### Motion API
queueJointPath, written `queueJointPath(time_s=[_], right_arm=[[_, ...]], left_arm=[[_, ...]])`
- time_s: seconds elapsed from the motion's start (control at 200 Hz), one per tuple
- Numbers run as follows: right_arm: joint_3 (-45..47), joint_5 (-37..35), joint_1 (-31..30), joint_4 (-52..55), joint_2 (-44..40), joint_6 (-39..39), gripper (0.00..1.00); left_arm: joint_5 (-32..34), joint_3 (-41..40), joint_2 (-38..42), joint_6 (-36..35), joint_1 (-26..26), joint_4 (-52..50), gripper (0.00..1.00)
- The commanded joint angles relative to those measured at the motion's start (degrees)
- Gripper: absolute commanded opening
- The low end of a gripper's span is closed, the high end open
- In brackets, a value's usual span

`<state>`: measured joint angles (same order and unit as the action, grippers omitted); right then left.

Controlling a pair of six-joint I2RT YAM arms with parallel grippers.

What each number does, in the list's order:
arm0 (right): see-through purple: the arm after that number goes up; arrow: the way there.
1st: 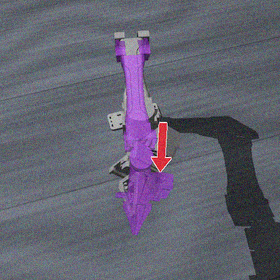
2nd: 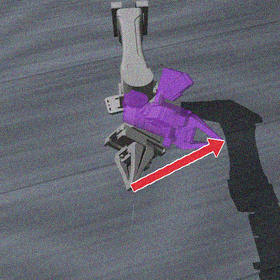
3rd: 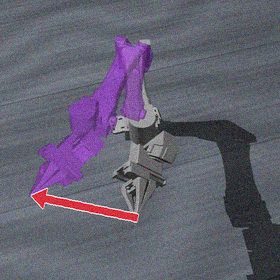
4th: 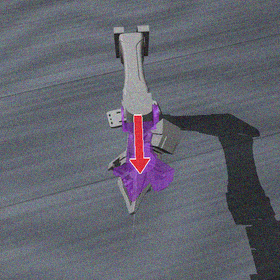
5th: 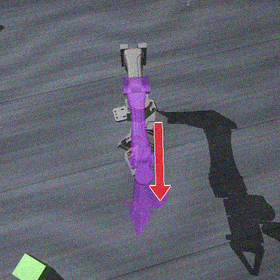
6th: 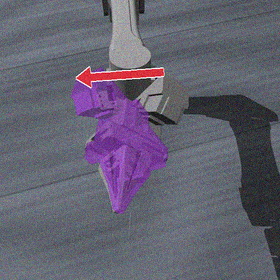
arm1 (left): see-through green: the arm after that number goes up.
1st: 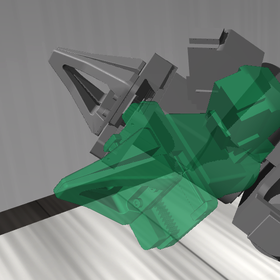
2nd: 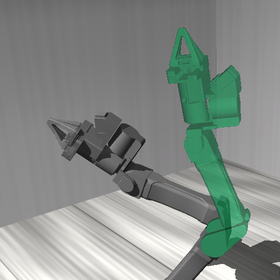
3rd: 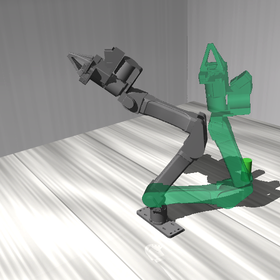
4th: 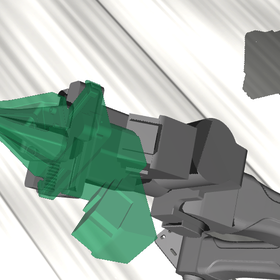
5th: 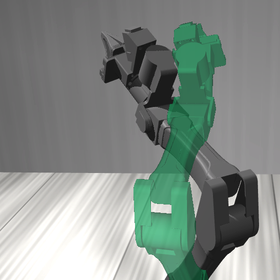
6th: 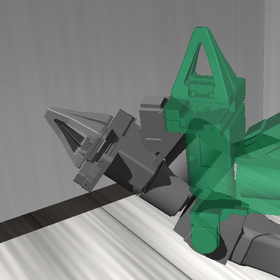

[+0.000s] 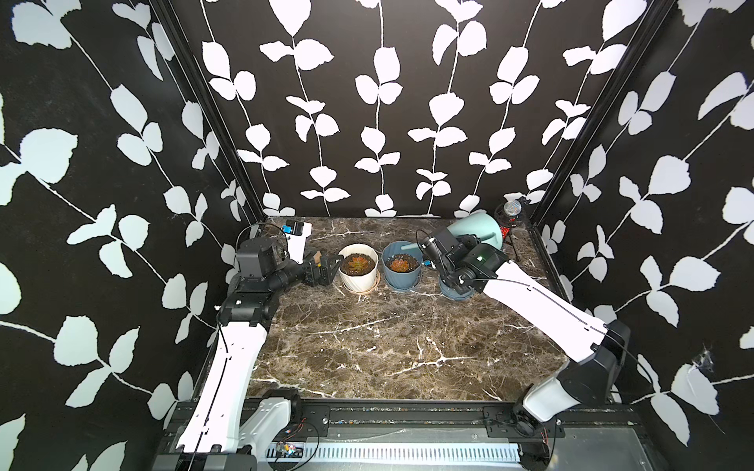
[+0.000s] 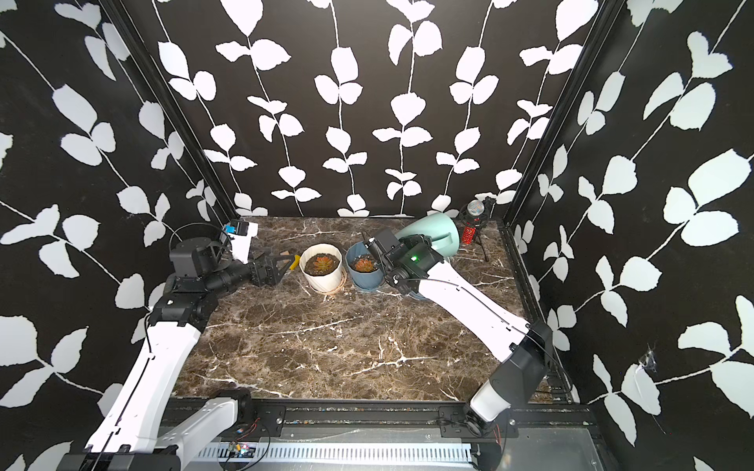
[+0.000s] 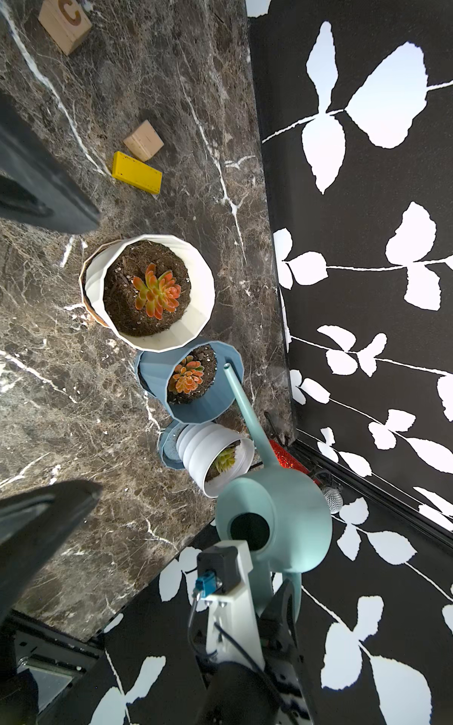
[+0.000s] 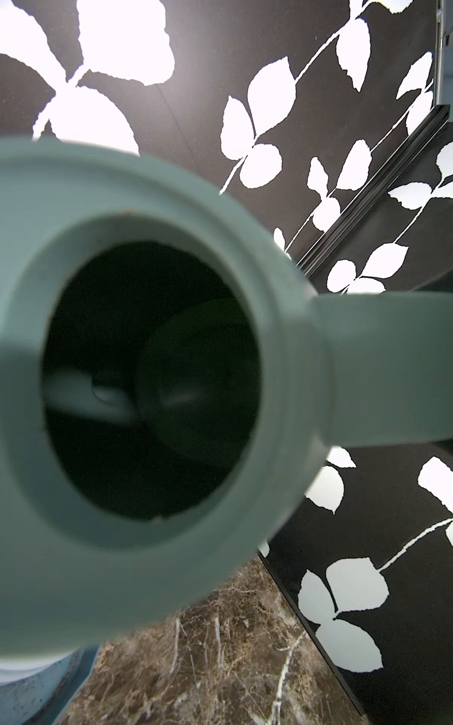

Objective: Water the succulent around the soil edge
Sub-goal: Water the soil of the potted plant with water.

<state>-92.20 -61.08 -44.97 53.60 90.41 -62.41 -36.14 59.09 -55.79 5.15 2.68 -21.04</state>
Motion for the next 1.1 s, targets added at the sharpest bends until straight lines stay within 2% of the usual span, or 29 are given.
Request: queueJointPath(time_s=[0.0,0.7,1.095], right_arm=[[-3.41,-1.93,0.34,-3.44,0.28,-0.42,0.0],[-3.4,-0.75,-3.44,-6.6,0.72,-2.07,0.0],[-0.74,-1.38,-6.9,-5.28,-2.31,-2.16,0.0]], left_arm=[[-0.86,-0.55,0.61,0.1,-0.33,1.27,0.98],[-1.34,-0.64,0.82,0.05,-0.32,1.61,0.98],[-1.32,-0.64,0.78,0.04,-0.31,1.61,0.98]])
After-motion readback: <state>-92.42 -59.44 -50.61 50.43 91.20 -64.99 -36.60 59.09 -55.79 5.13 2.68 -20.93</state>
